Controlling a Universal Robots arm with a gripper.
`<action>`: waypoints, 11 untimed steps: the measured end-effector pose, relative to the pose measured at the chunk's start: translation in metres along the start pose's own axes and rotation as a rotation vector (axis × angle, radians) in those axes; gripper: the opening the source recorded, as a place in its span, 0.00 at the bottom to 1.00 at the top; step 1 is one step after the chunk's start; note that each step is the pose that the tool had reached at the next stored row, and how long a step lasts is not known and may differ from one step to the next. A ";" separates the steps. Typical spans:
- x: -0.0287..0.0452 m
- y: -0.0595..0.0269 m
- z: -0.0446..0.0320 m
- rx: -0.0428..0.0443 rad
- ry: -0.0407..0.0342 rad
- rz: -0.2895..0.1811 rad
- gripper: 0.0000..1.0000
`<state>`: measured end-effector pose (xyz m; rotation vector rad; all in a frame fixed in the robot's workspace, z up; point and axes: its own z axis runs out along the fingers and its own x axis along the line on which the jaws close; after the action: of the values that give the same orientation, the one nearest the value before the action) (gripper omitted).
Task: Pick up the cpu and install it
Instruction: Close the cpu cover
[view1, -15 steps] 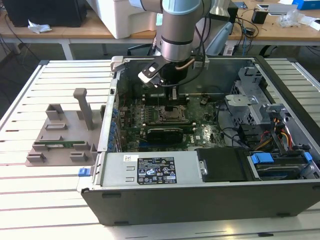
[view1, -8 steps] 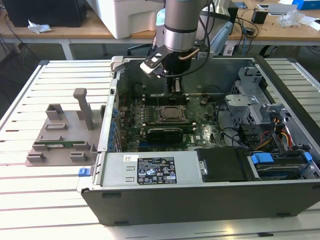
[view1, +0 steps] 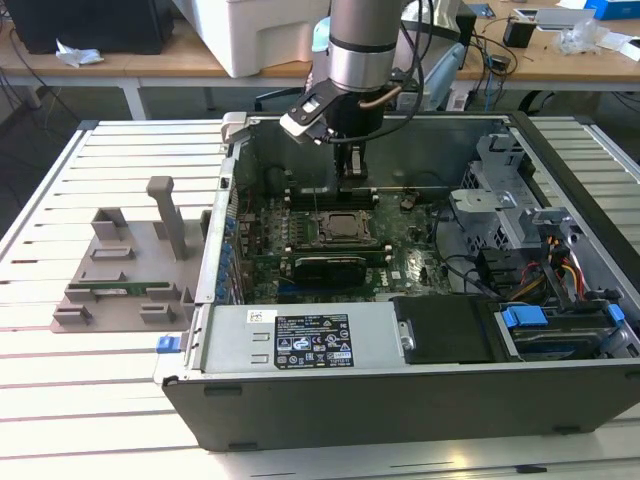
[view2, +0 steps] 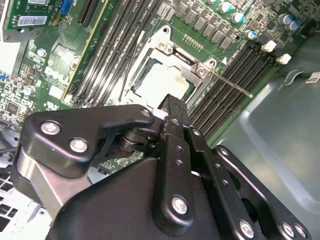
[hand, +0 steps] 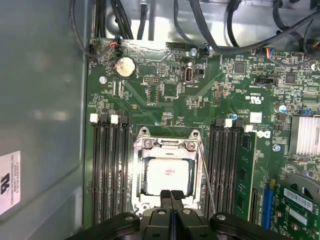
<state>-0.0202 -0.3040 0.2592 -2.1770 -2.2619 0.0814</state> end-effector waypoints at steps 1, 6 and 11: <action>-0.0001 -0.0001 -0.0020 0.0000 0.0000 0.000 0.11; -0.0004 -0.0005 -0.0120 0.0000 -0.0001 0.000 0.11; -0.0010 -0.0011 -0.0283 0.0001 -0.0001 0.000 0.11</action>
<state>-0.0202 -0.3040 0.2875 -2.1770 -2.2620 0.0816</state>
